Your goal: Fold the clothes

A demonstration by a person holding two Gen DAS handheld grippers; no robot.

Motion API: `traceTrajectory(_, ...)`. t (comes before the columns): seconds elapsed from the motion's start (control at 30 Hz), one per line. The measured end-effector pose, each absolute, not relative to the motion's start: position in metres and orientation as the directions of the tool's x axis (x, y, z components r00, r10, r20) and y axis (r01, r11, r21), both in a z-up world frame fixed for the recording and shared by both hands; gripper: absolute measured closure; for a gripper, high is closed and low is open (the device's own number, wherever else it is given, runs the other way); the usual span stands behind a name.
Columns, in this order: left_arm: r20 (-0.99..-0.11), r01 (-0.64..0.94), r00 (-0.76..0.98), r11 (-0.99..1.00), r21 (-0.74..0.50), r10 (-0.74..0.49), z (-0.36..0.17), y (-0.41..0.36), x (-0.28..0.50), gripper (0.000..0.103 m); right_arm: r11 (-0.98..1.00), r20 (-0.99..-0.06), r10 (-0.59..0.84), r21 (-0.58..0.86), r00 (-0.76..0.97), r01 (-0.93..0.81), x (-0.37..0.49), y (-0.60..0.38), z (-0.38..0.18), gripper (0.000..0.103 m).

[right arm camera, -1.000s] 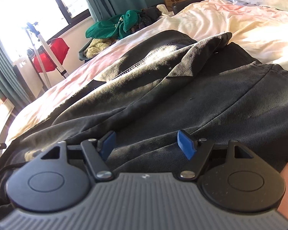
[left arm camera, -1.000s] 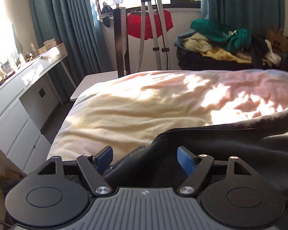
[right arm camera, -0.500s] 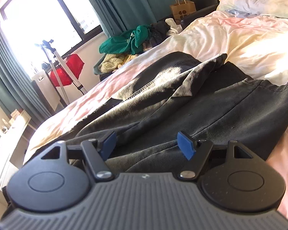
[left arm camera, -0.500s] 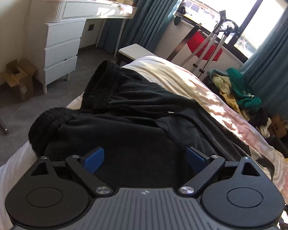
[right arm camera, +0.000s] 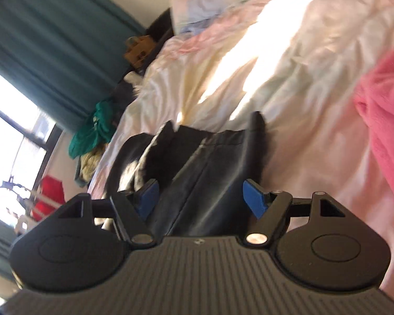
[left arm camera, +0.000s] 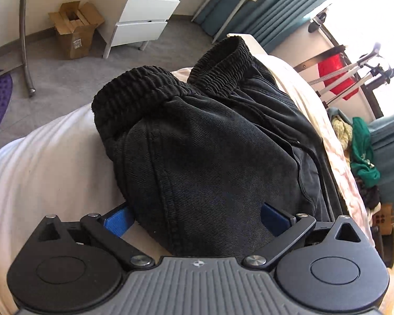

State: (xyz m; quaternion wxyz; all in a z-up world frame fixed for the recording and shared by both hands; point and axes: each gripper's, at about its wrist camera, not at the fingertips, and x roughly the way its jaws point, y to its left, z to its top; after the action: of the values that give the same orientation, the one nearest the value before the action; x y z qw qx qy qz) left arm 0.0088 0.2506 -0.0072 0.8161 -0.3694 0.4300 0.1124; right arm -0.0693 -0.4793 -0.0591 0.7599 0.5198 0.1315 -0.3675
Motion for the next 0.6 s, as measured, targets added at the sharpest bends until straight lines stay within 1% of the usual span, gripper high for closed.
traceTrajectory(0.03, -0.786, -0.505, 0.602, 0.694, -0.513, -0.142, -0.008, 0.252, 0.009, 0.001, 0.144, -0.600, -0.420, 0.697, 0.681, 0.703, -0.072, -0.482, -0.067, 0.029)
traceTrajectory(0.13, -0.778, -0.525, 0.602, 0.645, -0.556, -0.180, -0.015, 0.261, 0.007, 0.001, 0.073, -0.643, -0.327, 0.713, 0.692, 0.697, -0.063, -0.492, -0.093, 0.029)
traceTrajectory(0.23, -0.761, -0.551, 0.612, 0.576, -0.604, -0.214, -0.023, 0.271, 0.002, 0.002, 0.069, -0.658, -0.266, 0.716, 0.704, 0.695, -0.045, -0.495, -0.108, 0.029)
traceTrajectory(0.3, -0.744, -0.566, 0.625, 0.520, -0.640, -0.235, -0.027, 0.278, -0.005, 0.003, 0.107, -0.649, -0.268, 0.715, 0.712, 0.691, -0.032, -0.496, -0.108, 0.031)
traceTrajectory(0.33, -0.735, -0.571, 0.633, 0.493, -0.656, -0.244, -0.029, 0.281, -0.009, 0.004, 0.135, -0.636, -0.273, 0.718, 0.722, 0.683, -0.025, -0.496, -0.107, 0.037)
traceTrajectory(0.37, -0.725, -0.575, 0.641, 0.467, -0.672, -0.253, -0.031, 0.284, -0.013, 0.004, 0.169, -0.623, -0.278, 0.718, 0.731, 0.676, -0.020, -0.495, -0.105, 0.047)
traceTrajectory(0.4, -0.714, -0.579, 0.649, 0.440, -0.687, -0.261, -0.033, 0.286, -0.017, 0.004, 0.202, -0.615, -0.285, 0.711, 0.735, 0.674, -0.015, -0.493, -0.102, 0.060)
traceTrajectory(0.43, -0.706, -0.583, 0.655, 0.414, -0.699, -0.269, -0.035, 0.289, -0.021, 0.004, 0.230, -0.613, -0.299, 0.697, 0.731, 0.679, -0.012, -0.491, -0.099, 0.070)
traceTrajectory(0.47, -0.699, -0.586, 0.659, 0.392, -0.709, -0.278, -0.038, 0.292, -0.023, 0.004, 0.243, -0.604, -0.313, 0.695, 0.733, 0.677, -0.012, -0.490, -0.095, 0.087)
traceTrajectory(0.5, -0.692, -0.589, 0.662, 0.371, -0.718, -0.288, -0.041, 0.295, -0.025, 0.004, 0.251, -0.591, -0.326, 0.698, 0.738, 0.670, -0.013, -0.489, -0.091, 0.095)
traceTrajectory(0.6, -0.677, -0.591, 0.669, 0.334, -0.735, -0.307, -0.045, 0.300, -0.028, 0.006, 0.266, -0.509, -0.383, 0.739, 0.771, 0.619, -0.024, -0.486, -0.078, 0.096)
